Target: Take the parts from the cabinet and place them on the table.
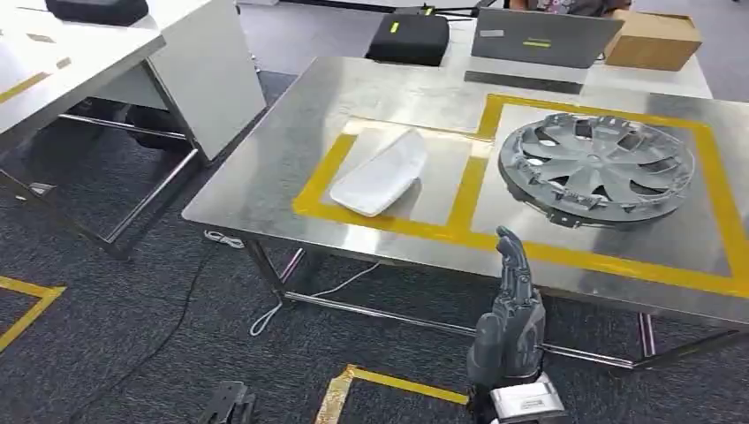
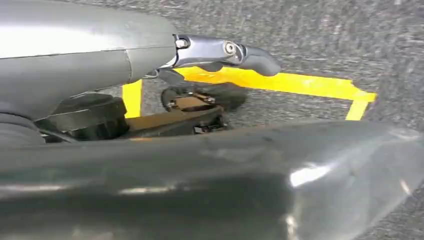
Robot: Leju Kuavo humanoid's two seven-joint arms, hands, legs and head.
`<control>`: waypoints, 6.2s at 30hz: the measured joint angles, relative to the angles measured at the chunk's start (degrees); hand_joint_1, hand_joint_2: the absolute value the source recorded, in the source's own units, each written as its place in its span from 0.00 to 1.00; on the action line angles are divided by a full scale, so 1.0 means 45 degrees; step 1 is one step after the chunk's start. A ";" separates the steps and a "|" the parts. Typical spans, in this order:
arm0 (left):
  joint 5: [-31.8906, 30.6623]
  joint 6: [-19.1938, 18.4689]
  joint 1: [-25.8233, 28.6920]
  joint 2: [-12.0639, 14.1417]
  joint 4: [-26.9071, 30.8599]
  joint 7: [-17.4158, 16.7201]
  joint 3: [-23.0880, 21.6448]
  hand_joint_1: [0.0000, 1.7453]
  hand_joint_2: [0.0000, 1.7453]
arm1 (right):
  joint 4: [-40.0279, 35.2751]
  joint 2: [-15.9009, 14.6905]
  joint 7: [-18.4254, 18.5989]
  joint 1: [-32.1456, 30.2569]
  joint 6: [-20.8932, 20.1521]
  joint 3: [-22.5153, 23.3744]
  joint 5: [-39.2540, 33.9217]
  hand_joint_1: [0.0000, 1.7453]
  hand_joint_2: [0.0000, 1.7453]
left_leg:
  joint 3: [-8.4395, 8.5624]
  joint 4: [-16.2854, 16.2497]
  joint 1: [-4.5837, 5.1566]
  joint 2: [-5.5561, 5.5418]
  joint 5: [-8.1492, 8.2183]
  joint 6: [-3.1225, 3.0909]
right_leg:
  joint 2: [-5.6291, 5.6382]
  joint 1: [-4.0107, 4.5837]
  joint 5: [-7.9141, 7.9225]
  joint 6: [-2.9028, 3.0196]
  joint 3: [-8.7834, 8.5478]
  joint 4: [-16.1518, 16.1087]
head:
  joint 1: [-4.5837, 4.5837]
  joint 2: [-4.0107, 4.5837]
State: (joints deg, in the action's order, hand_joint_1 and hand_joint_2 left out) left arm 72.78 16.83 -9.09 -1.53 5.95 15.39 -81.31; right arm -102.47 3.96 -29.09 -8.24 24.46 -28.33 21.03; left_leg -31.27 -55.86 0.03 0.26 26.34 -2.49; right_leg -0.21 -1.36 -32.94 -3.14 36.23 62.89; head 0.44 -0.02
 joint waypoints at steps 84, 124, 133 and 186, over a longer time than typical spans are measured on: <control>0.0437 -0.0141 0.0240 0.0117 -0.0005 0.0146 0.0015 0.00 0.00 | -0.0102 -0.0039 0.0165 0.0264 -0.0262 -0.0102 -0.0175 0.00 0.00 | 0.0533 -0.1351 -0.0214 -0.0016 0.0465 0.0749 | -0.0097 0.0180 0.1626 0.0552 -0.0563 -0.1241 | 0.0112 0.0000; 0.0544 0.0019 0.0312 0.0112 -0.0005 0.0165 0.0010 0.00 0.00 | -0.0092 -0.0039 0.0151 0.0266 0.0015 -0.0165 0.0228 0.00 0.00 | 0.0318 0.0035 -0.0077 0.0152 0.0274 0.0093 | -0.0219 0.0213 0.0240 0.0154 -0.0708 -0.0279 | 0.0175 0.0000; 0.0559 0.0019 0.0264 0.0034 -0.0005 0.0165 0.0010 0.00 0.00 | -0.0087 -0.0044 0.0204 0.0219 0.0029 -0.0180 0.0257 0.00 0.00 | -0.0151 -0.0116 0.0325 -0.0930 -0.0106 0.0026 | 0.1017 0.0286 0.0926 0.0716 -0.1513 -0.1487 | 0.0131 0.0000; 0.0704 0.0073 0.0303 0.0136 0.0005 0.0165 -0.0053 0.00 0.00 | -0.0068 -0.0063 0.0219 0.0211 0.0204 -0.0248 0.0389 0.00 0.00 | -0.0300 -0.0083 0.0041 -0.0068 -0.0134 0.0162 | -0.0065 0.0154 -0.0497 0.0208 -0.0591 0.0680 | 0.0078 0.0000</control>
State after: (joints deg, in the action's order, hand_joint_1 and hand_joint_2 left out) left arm 75.95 17.16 -7.73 -0.92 5.97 16.13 -81.55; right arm -102.77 3.67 -28.11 -7.29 25.38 -29.44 22.78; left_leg -32.62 -56.23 0.21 -0.04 25.74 -1.76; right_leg -0.50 -0.67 -35.17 -2.20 33.57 65.96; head 0.79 -0.02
